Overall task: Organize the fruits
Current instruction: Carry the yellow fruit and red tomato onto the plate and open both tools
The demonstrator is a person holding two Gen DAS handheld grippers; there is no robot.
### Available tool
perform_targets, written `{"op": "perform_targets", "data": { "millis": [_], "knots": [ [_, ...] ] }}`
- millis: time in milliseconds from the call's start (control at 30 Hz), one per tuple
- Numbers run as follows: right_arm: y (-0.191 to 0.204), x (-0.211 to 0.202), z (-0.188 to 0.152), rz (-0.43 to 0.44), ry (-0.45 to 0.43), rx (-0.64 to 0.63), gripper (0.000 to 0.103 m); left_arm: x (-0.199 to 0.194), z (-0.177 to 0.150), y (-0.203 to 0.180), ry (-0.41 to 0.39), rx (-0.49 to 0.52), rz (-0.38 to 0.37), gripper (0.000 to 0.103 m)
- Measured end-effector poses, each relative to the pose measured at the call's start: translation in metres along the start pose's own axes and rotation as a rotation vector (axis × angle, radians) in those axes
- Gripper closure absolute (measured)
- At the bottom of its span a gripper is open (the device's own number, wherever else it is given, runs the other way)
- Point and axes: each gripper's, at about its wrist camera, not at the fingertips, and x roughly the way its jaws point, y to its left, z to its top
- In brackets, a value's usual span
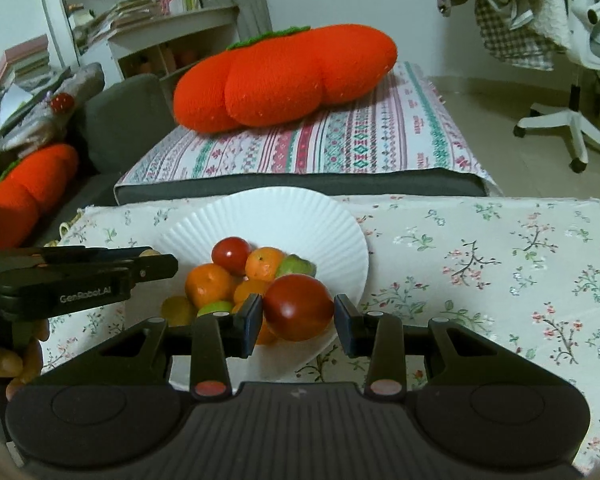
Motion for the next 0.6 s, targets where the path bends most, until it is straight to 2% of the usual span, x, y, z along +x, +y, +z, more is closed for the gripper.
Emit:
{"op": "perform_targets", "data": {
  "millis": [133, 400, 533, 600],
  "knots": [
    [0.000, -0.003, 0.001, -0.007, -0.003, 0.015, 0.066, -0.007, 0.000, 0.005, -0.004, -0.026, -0.002, 0.067],
    [-0.004, -0.027, 0.008, 0.000, -0.022, 0.077, 0.063, -0.040, -0.004, 0.020, 0.021, -0.064, 0.025, 0.056],
    [0.007, -0.042, 0.008, 0.006, -0.005, 0.057, 0.051, -0.065, -0.006, 0.024, 0.029, -0.076, 0.069, 0.049],
    [0.015, -0.050, 0.008, 0.011, 0.005, 0.051, 0.050, -0.079, -0.006, 0.020, 0.025, -0.068, 0.088, 0.042]
  ]
}}
